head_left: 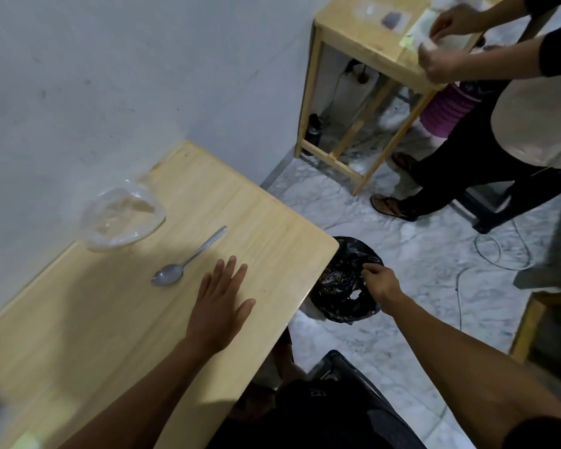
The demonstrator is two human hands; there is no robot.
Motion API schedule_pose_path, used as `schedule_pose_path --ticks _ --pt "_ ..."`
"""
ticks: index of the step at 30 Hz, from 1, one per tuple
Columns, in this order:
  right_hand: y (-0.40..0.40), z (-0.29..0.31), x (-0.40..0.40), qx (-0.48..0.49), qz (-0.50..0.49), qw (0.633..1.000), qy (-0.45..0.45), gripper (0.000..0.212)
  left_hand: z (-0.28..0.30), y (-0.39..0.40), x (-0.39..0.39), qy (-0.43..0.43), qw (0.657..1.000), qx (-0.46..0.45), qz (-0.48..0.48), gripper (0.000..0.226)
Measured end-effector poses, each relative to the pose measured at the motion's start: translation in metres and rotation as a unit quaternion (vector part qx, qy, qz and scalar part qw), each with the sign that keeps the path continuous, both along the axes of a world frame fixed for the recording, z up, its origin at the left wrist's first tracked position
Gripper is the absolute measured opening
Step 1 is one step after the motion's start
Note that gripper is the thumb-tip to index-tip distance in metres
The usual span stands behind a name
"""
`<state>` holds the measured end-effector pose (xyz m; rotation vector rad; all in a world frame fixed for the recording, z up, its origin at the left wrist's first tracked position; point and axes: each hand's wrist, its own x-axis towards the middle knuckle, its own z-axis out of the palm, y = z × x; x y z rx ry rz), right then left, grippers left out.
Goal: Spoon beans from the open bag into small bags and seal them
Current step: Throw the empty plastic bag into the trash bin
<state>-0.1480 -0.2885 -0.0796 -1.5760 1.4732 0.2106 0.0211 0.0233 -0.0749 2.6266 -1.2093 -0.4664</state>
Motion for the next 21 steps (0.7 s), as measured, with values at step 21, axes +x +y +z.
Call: schedule_pose_path --ticks 21 --pt "0.161 0.076 0.273 -0.076 0.429 0.847 -0.304 0.064 0.014 0.119 -0.017 0.032 0.964 0.065 0.256 0.080"
